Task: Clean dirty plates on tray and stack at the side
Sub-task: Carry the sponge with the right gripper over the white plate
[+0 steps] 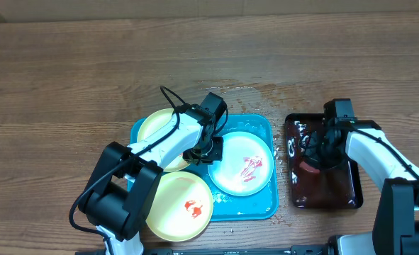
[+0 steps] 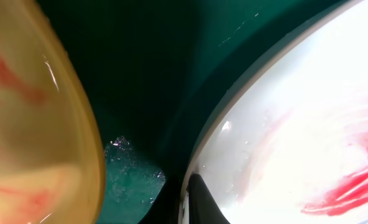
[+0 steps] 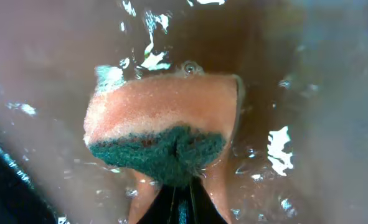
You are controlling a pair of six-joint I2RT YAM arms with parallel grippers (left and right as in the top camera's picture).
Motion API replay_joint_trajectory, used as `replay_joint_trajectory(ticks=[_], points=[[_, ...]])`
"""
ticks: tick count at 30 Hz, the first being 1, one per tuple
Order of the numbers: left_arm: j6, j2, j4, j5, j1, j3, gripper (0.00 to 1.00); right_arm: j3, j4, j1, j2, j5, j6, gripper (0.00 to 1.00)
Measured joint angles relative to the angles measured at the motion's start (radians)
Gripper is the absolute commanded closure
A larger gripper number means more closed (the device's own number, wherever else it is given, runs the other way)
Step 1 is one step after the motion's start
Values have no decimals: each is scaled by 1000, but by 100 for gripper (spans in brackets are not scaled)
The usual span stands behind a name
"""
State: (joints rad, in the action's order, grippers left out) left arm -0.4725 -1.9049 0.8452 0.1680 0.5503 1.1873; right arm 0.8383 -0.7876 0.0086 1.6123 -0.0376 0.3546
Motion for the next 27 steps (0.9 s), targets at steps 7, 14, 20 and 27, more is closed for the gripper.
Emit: replay_joint_trajectory(ticks=[7, 14, 20, 27], points=[[1, 0, -1, 0, 0, 0, 96, 85, -191, 0, -15, -10, 1, 96], [1, 0, -3, 0, 0, 0, 96, 243, -280, 0, -49, -10, -13, 96], [1, 0, -12, 0, 0, 0, 96, 256, -305, 0, -56, -7, -30, 96], [9, 0, -32, 0, 0, 0, 96, 256, -293, -1, -56, -53, -103, 96]])
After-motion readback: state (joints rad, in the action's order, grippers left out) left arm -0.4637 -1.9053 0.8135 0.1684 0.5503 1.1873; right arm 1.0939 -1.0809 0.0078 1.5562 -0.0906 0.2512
